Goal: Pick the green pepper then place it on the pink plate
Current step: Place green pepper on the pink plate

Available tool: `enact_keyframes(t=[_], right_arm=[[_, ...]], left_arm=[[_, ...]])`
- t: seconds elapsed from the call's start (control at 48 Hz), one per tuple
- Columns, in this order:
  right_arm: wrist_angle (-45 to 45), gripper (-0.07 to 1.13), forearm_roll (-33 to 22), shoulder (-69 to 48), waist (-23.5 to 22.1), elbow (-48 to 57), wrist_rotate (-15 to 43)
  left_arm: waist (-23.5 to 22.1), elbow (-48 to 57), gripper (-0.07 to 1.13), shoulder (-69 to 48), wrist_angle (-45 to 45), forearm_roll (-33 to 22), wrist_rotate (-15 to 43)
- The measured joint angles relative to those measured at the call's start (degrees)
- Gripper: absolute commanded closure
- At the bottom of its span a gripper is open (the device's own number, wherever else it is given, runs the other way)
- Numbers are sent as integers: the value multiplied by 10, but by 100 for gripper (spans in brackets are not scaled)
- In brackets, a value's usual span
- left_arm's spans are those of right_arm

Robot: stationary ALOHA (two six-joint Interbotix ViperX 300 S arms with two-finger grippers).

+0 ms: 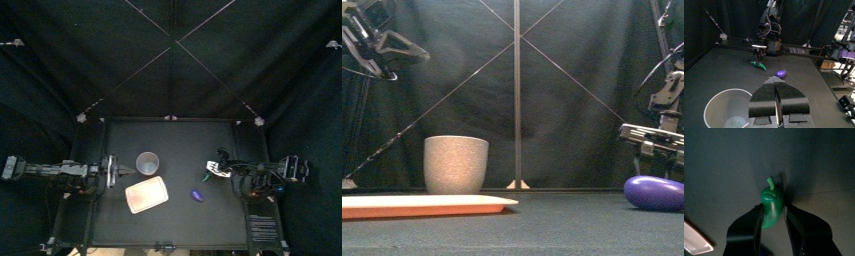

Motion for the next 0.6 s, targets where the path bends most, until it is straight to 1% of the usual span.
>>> enact_keyframes(t=[0.042,0.146,0.312,0.458,0.521,0.604], right_arm=[[1,57,-4,2,2,-5,0],[1,57,-13,1,17,-24,-3],[-8,57,-48,-17,58,-67,-5],[-63,58,-126,-33,106,-111,-5],[-103,58,-172,-34,127,-123,-6],[-167,58,-255,-29,150,-136,-6]], left_arm=[[0,0,106,0,0,0,0],[1,0,106,0,0,-1,0],[1,4,106,0,-1,-1,0],[2,6,106,0,0,-1,0],[2,7,106,0,0,-2,3],[3,9,106,-1,0,-1,4]])
